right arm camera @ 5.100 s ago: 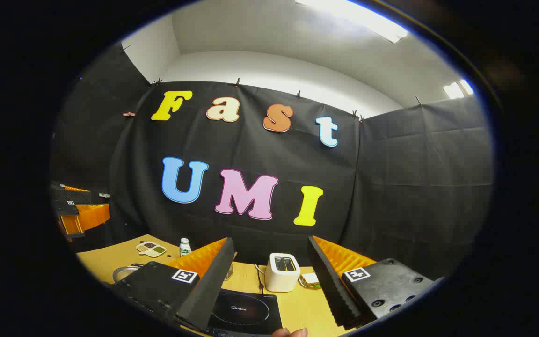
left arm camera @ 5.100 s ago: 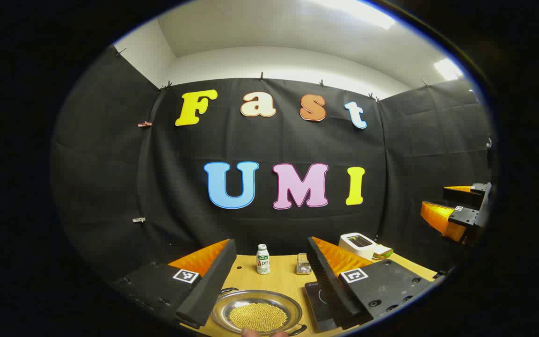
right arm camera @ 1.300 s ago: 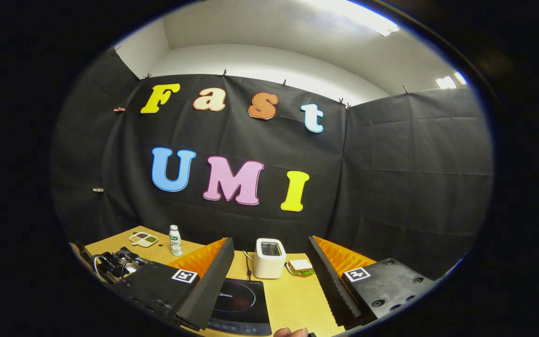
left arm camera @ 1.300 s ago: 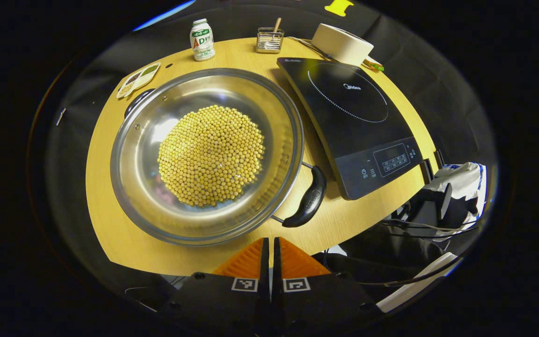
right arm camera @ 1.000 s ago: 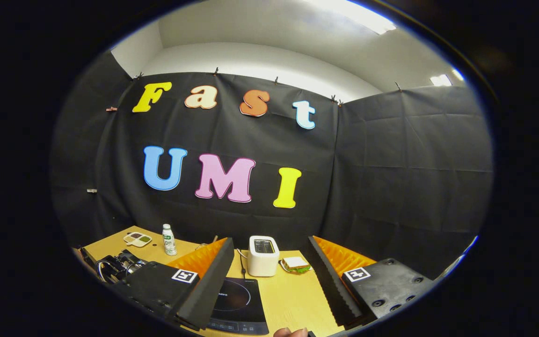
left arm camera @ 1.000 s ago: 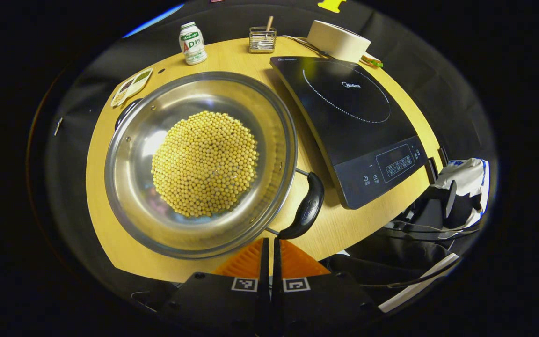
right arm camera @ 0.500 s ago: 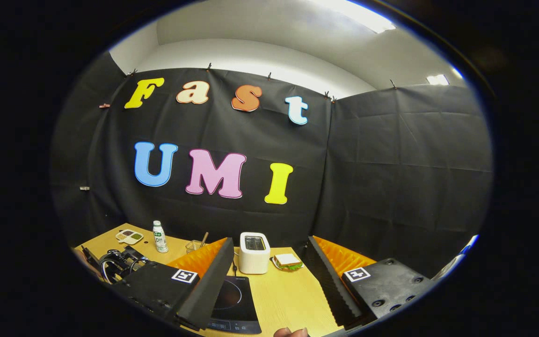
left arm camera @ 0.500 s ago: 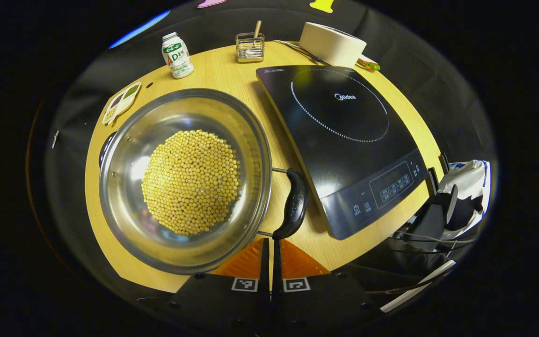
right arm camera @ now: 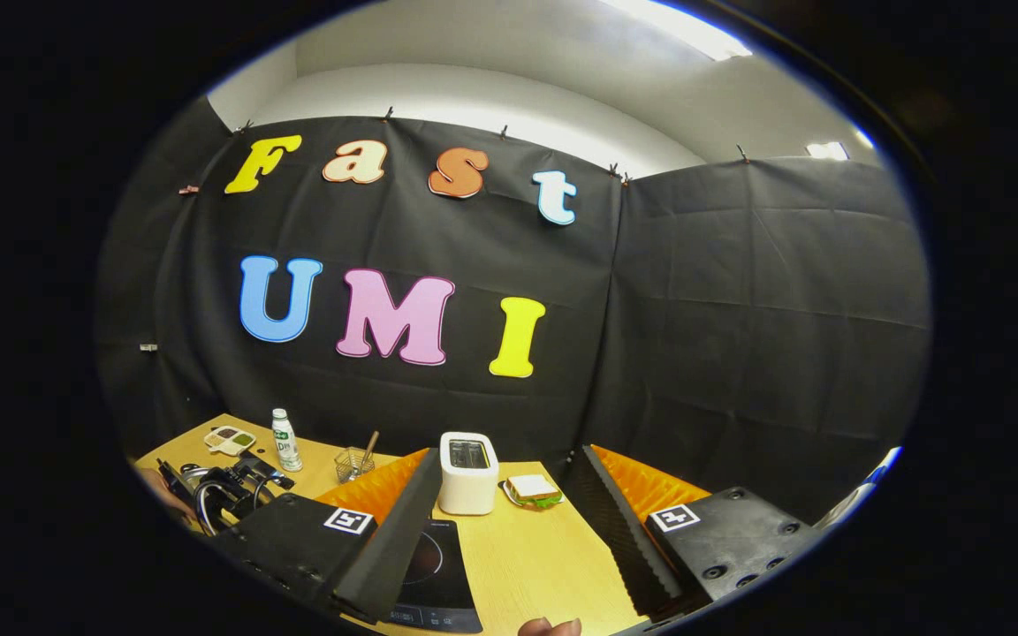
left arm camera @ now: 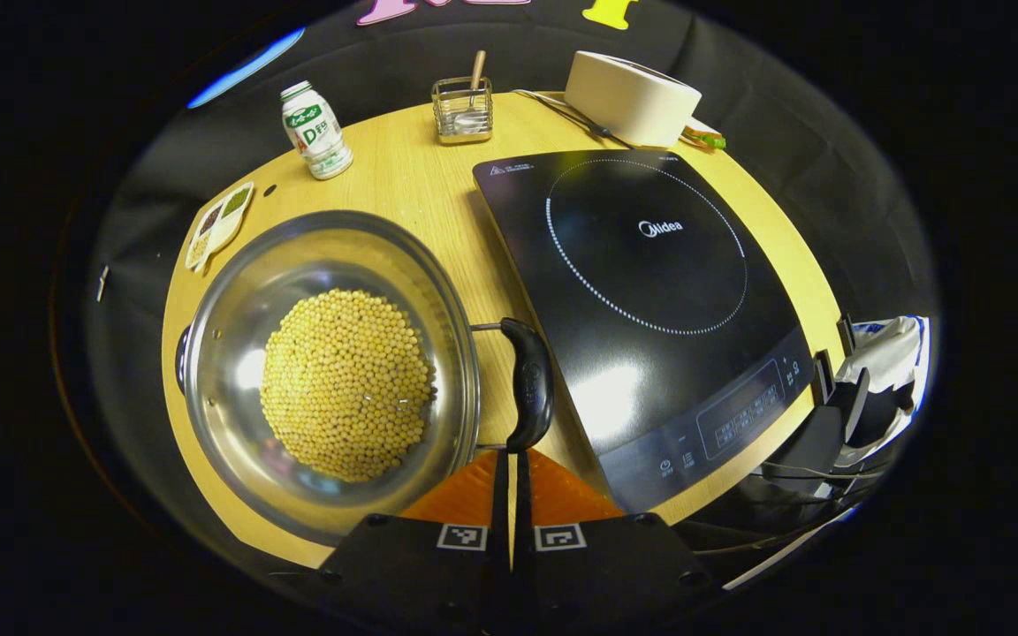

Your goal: First push the handle of the pot to place it horizontally, then grasp the pot with both hands and set it on the induction cooktop.

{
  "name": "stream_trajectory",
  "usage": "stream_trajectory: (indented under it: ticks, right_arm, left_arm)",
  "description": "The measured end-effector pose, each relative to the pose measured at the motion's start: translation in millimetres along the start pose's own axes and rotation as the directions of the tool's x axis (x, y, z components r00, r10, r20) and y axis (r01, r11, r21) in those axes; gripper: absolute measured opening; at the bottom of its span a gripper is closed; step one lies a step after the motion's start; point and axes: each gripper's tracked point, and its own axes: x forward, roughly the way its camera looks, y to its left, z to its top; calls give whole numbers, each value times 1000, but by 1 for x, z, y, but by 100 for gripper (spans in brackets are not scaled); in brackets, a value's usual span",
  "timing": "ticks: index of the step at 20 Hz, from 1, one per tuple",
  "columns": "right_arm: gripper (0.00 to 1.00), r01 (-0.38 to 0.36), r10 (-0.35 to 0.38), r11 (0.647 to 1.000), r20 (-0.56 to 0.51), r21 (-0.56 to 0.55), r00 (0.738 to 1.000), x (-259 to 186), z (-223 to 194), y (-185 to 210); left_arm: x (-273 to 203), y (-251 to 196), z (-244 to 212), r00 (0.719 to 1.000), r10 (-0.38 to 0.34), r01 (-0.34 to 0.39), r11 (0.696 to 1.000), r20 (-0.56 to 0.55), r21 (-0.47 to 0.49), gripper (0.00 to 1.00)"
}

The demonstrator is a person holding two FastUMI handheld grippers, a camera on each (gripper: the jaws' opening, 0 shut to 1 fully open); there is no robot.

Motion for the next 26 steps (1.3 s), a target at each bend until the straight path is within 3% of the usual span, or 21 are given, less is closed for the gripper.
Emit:
stream_trajectory:
  ticks: [14, 26]
  right_arm:
    - [97, -1, 1, 999, -3, -37, 1000, 19, -1, 9]
    - [98, -76, 76, 997, -4, -17, 997, 14, -1, 54]
  left_arm:
    - [12, 7, 41, 999, 3, -2, 1000, 34, -11, 5]
    - [-47, 13, 30, 976, -39, 38, 999, 216, 6, 6]
